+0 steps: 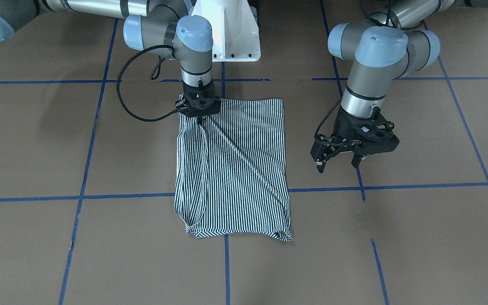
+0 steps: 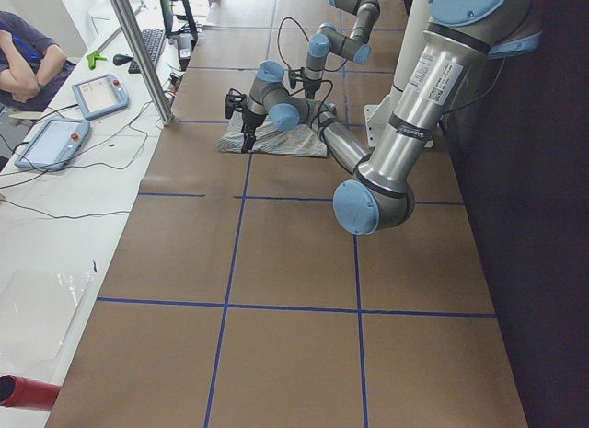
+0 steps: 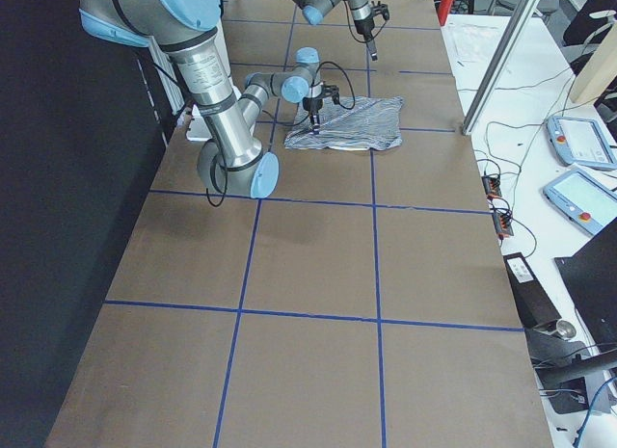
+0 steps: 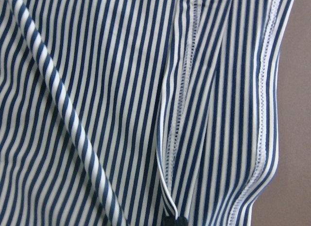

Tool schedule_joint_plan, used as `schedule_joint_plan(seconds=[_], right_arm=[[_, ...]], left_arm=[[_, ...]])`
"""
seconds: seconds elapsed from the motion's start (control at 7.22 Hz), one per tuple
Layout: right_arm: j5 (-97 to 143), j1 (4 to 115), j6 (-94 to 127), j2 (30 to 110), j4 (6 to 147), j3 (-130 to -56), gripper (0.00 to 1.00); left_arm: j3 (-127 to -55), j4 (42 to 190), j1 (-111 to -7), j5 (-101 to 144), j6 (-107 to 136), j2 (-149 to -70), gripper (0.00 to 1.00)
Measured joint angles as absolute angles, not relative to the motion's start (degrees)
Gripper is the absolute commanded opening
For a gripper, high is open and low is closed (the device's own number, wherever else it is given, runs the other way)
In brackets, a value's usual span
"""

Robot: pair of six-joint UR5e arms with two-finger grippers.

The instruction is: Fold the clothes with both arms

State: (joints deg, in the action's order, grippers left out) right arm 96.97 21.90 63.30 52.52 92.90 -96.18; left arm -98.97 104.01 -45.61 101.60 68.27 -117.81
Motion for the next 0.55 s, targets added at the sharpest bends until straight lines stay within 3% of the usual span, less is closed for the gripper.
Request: schedule_joint_plan(seconds=[0.28,0.42,0.55], right_arm=[[96.9,22.3,63.5,57.5,92.9,-100.7,0.0],[96.9,22.4,63.8,60.0,92.9,-102.7,0.66],[96.9,22.5,64.0,61.5,92.9,-103.7,1.0]], left_arm=[[-99.0,104.5,-45.6,101.6,68.3,-117.9,1.0],[-99.0,104.9,-45.6,101.6,68.3,-117.9,1.0],[-98.9,105.1,-45.6,101.6,68.3,-117.9,1.0]])
